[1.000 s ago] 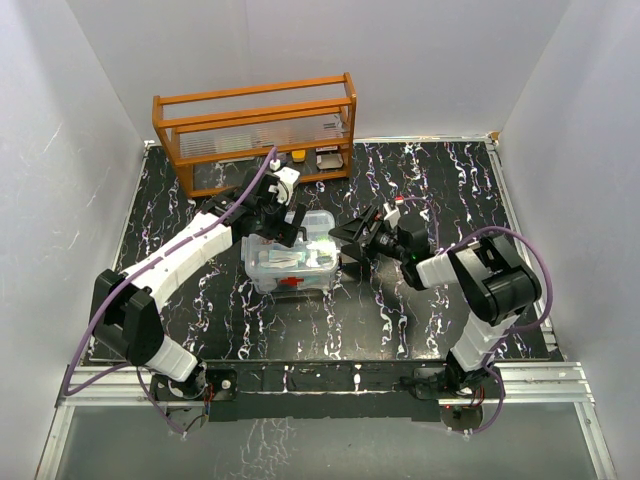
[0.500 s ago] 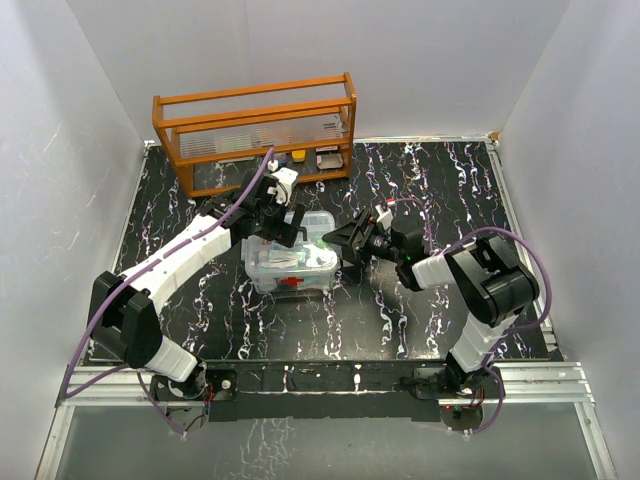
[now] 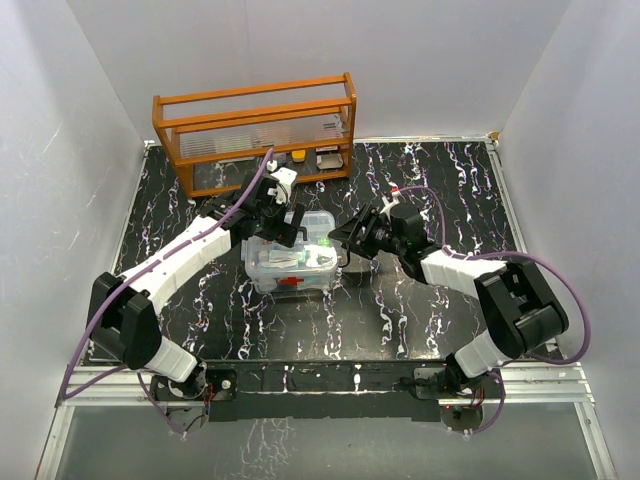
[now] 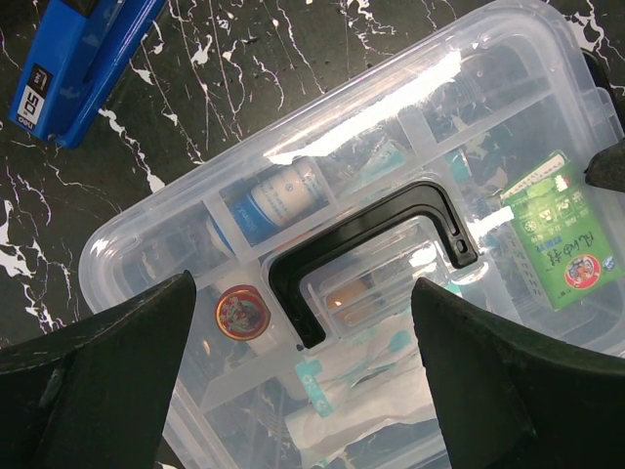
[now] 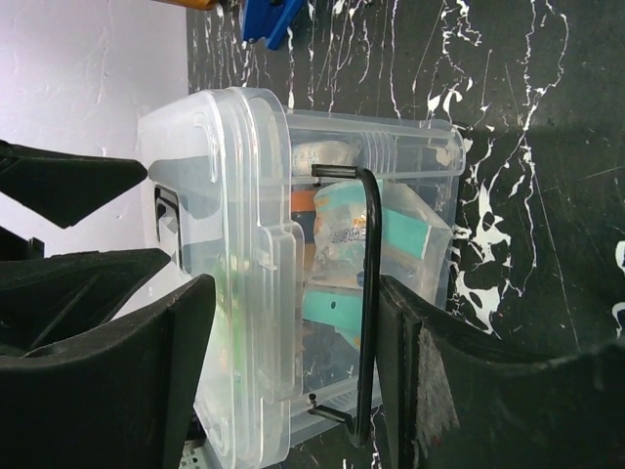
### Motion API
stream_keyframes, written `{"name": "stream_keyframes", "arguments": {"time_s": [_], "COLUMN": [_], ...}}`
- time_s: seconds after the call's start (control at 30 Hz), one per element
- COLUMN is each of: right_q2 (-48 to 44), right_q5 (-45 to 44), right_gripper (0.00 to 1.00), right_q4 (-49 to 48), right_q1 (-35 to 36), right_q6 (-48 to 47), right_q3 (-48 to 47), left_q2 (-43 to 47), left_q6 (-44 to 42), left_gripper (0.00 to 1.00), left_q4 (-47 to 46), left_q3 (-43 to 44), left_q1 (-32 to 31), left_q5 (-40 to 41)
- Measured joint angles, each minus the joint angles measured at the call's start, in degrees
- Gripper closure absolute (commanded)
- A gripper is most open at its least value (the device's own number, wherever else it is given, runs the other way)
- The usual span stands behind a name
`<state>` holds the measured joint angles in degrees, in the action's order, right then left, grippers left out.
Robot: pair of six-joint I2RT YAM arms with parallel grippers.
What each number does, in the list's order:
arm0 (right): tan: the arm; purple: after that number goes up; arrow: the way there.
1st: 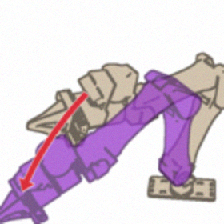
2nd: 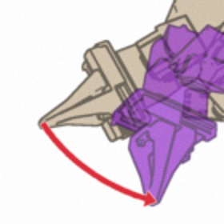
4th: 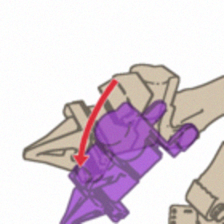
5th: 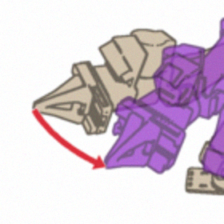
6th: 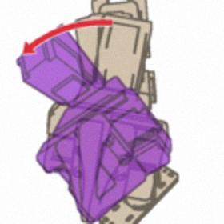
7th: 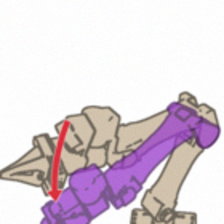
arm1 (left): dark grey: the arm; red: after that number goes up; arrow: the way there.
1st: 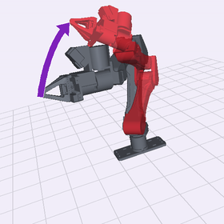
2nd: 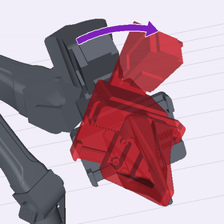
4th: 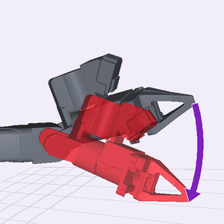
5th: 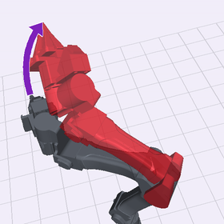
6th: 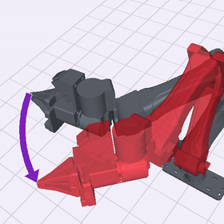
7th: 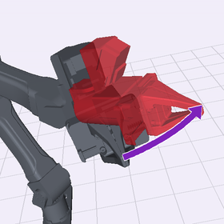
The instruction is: Organize the medicine kit
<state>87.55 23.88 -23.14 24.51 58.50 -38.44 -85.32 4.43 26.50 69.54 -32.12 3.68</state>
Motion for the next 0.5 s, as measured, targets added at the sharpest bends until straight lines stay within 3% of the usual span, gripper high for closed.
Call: {"name": "stream_keyframes", "arguments": {"time_s": [0.5], "right_q2": [-2.23], "right_q5": [-9.73], "right_gripper": [0.48], "right_q4": [18.40], "right_q1": [4.26], "right_q6": [-6.32], "right_q3": [-9.31], "left_q2": [0.57], "left_q6": [0.31], "left_gripper": [0.11], "left_q4": [-1.05], "left_q3": [-1.01], "left_q1": [0.00], "left_q5": [0.24]}}
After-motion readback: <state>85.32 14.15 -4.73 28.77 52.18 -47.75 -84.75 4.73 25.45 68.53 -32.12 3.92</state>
